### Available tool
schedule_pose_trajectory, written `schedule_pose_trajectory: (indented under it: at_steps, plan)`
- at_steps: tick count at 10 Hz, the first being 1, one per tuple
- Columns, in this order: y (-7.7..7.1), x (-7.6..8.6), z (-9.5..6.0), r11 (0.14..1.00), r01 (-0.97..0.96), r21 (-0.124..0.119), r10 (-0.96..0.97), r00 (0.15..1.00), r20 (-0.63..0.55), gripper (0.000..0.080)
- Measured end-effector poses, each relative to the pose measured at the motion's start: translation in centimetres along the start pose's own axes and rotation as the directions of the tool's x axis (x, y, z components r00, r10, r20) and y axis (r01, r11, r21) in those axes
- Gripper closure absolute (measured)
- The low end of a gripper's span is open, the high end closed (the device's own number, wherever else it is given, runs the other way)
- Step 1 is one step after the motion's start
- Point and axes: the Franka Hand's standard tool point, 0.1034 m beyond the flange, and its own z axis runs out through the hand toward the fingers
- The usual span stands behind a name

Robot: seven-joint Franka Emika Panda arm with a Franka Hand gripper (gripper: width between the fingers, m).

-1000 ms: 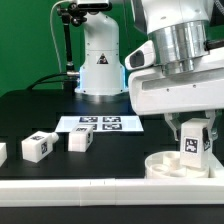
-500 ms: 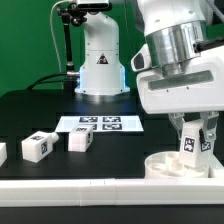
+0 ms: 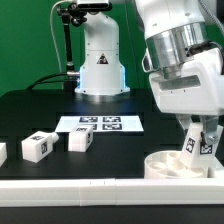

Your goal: Assemble stool

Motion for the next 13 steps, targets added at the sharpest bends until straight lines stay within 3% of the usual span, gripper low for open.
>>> schedule_pose_trajectory:
  at_steps: [1,2,3,6,8,10,11,13]
  plan:
    - [0.0,0.0,0.0,1.000,0.006,0.000,-0.006,1.000,0.000,0.0214]
    - [-0.1,-0.2,-0.4,0.999,0.043,-0.008,-0.043,0.999,0.008,0.0214]
    - [-0.5,-0.4,-1.2,0.997,0.077,-0.003,-0.077,0.997,0.013,0.0163]
    - [-1.6,-0.7,-3.1,0.990,0.137,0.016,-0.138,0.990,0.016,0.0154]
    - [-1.4,-0.8,-2.8,0.988,0.156,0.012,-0.156,0.988,0.017,0.0151]
    - [-1.3,-0.9,-2.7,0.957,0.291,0.006,-0.291,0.957,0.016,0.0151]
    - [-1.0,-1.3,-2.5,0.897,0.442,-0.019,-0.441,0.897,0.017,0.0151]
    - [-1.2,-1.7,-2.7,0.745,0.666,-0.037,-0.666,0.746,0.007,0.0151]
